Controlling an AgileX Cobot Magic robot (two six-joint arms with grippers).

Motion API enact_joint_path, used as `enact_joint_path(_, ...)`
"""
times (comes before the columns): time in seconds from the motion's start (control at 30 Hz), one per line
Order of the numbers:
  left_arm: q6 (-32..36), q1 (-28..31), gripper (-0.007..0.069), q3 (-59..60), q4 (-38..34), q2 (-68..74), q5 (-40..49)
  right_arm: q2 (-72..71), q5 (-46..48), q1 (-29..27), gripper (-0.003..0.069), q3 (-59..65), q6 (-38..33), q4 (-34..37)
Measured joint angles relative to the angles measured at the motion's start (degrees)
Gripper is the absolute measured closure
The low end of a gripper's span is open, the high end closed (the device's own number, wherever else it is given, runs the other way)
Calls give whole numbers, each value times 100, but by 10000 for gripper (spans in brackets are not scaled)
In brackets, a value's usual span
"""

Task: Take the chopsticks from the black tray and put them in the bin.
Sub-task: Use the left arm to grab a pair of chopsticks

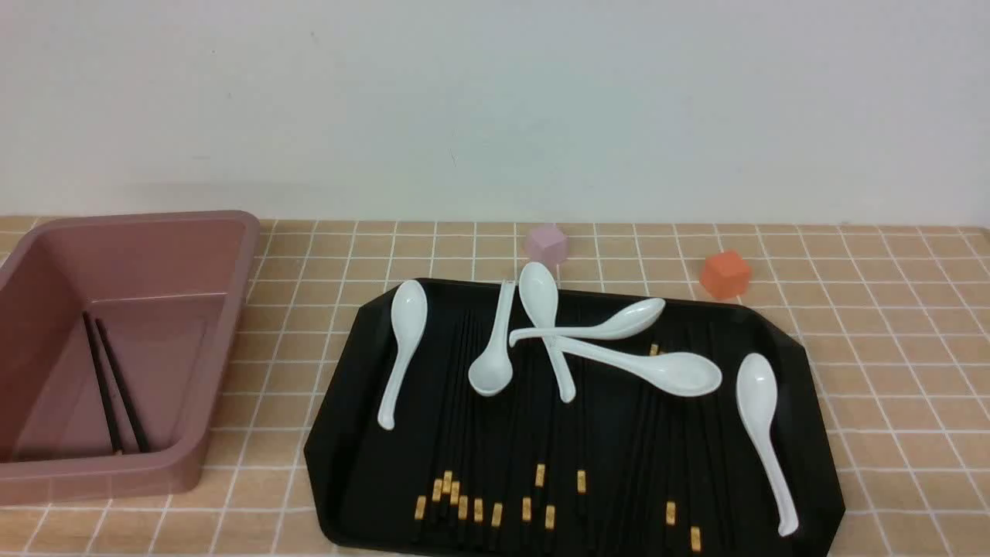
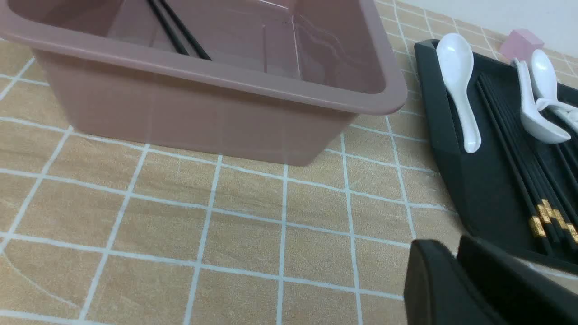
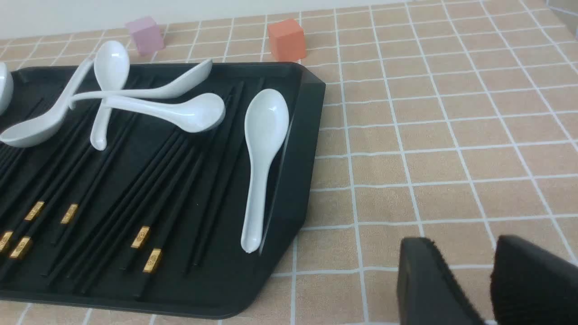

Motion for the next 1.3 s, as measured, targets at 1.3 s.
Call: enact_joint_path(1.3,0,0,508,0,0,0,0,0,0,0,419,0,0,0)
